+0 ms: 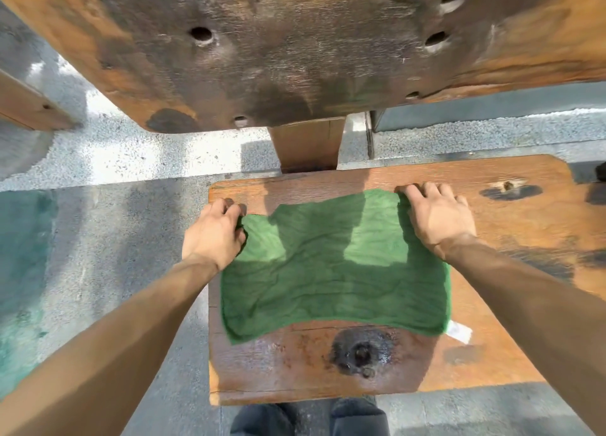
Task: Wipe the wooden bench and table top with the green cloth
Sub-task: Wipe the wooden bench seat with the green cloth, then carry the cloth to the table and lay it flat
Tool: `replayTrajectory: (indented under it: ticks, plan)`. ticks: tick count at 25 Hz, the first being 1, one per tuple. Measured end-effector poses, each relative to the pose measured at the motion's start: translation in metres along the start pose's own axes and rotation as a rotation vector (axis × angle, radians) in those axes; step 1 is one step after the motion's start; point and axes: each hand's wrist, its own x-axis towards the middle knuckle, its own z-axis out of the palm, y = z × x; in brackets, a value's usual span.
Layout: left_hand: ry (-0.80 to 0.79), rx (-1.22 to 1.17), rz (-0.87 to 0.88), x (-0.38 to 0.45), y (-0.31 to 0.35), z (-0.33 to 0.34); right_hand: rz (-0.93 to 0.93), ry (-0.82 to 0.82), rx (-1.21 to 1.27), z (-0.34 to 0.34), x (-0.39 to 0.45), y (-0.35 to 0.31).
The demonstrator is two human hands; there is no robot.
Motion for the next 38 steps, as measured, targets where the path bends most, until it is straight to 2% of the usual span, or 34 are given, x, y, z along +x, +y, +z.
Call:
replayTrajectory:
  ticks: [3,6,8,11,13,17,22,25,27,32,35,38]
  plan:
    - [0.022,-0.036,-0.031,-0.016,-0.001,-0.004,0.072,0.037,0.109,-0.002,-0.016,0.003]
    - [0.069,-0.128,-0.021,-0.037,-0.004,-0.018,0.176,0.082,0.455,-0.023,-0.042,0.007]
    - [0.108,-0.231,0.0,-0.055,-0.003,-0.035,0.181,0.086,0.689,-0.045,-0.066,0.009]
    - [0.186,-0.388,0.018,-0.086,0.002,-0.063,0.234,0.068,0.908,-0.082,-0.106,0.008]
    - [0.26,-0.487,0.045,-0.106,0.009,-0.085,0.312,0.165,1.001,-0.107,-0.133,0.012]
    - [0.415,-0.628,0.072,-0.151,0.017,-0.141,0.453,0.418,1.024,-0.164,-0.189,0.021]
    - [0.575,-0.753,0.335,-0.194,0.043,-0.244,0.61,0.758,1.003,-0.249,-0.28,0.032]
    - [0.613,-0.845,0.41,-0.227,0.08,-0.323,0.734,0.95,1.01,-0.311,-0.346,0.041]
    - [0.608,-0.941,0.44,-0.247,0.106,-0.368,0.79,1.06,0.999,-0.342,-0.391,0.051]
    - [0.543,-1.182,0.654,-0.313,0.179,-0.439,0.991,1.279,0.965,-0.394,-0.531,0.073]
    - [0.407,-1.308,0.745,-0.369,0.238,-0.453,1.145,1.426,1.002,-0.4,-0.619,0.078]
    - [0.346,-1.315,0.843,-0.42,0.284,-0.445,1.25,1.575,1.126,-0.39,-0.693,0.083]
